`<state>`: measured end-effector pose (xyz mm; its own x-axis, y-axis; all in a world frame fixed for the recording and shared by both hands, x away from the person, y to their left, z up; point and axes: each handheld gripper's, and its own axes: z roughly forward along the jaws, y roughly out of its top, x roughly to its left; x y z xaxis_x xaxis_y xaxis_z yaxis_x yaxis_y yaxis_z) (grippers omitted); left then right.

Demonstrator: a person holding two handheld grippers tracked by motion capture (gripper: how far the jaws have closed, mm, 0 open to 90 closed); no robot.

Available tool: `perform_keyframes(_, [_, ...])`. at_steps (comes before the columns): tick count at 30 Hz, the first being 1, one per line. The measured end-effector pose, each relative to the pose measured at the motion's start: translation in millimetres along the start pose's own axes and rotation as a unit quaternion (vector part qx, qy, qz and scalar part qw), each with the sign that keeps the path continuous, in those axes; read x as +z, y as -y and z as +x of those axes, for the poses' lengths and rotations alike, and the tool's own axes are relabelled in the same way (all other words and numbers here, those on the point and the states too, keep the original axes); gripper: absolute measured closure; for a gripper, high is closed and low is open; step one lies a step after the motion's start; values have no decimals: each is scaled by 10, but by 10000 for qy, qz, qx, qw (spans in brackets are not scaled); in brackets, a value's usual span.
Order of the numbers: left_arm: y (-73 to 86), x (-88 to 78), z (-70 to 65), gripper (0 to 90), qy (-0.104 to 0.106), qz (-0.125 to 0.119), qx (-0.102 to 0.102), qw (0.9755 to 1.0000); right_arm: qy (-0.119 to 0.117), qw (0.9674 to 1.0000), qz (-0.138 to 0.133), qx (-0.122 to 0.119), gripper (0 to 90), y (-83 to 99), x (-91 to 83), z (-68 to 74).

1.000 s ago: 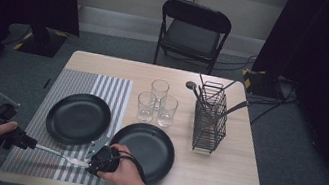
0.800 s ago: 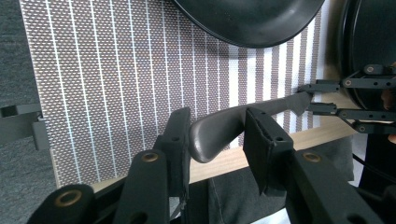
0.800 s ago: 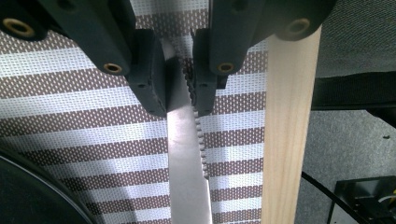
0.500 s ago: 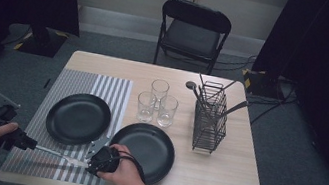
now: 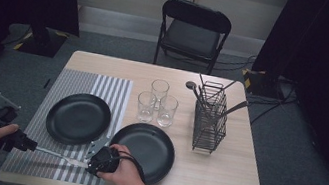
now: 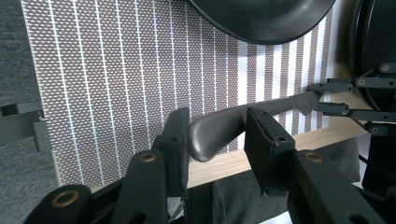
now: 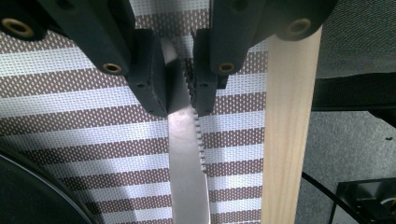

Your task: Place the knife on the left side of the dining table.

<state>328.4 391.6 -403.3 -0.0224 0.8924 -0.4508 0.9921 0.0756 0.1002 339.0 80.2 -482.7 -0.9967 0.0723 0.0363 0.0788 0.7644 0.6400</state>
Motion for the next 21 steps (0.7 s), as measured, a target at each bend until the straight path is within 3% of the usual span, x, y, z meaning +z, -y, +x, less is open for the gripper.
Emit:
perform_keyframes(2, [5, 19, -10, 609, 38, -41, -152, 9999, -3, 10000, 0, 1, 763, 0, 0, -1])
perform_keyframes(7, [7, 16, 53, 607, 98, 131, 100, 9998, -5, 10000, 2, 1, 764, 0, -1, 0])
perform_keyframes(9, [15, 33, 48, 606, 99, 44, -22, 9999, -2, 10000, -2, -3, 766, 0, -1, -1])
perform_keyframes(21, [21, 56, 72, 602, 122, 50, -79, 9999, 23, 10000, 2, -7, 773, 3, -2, 7])
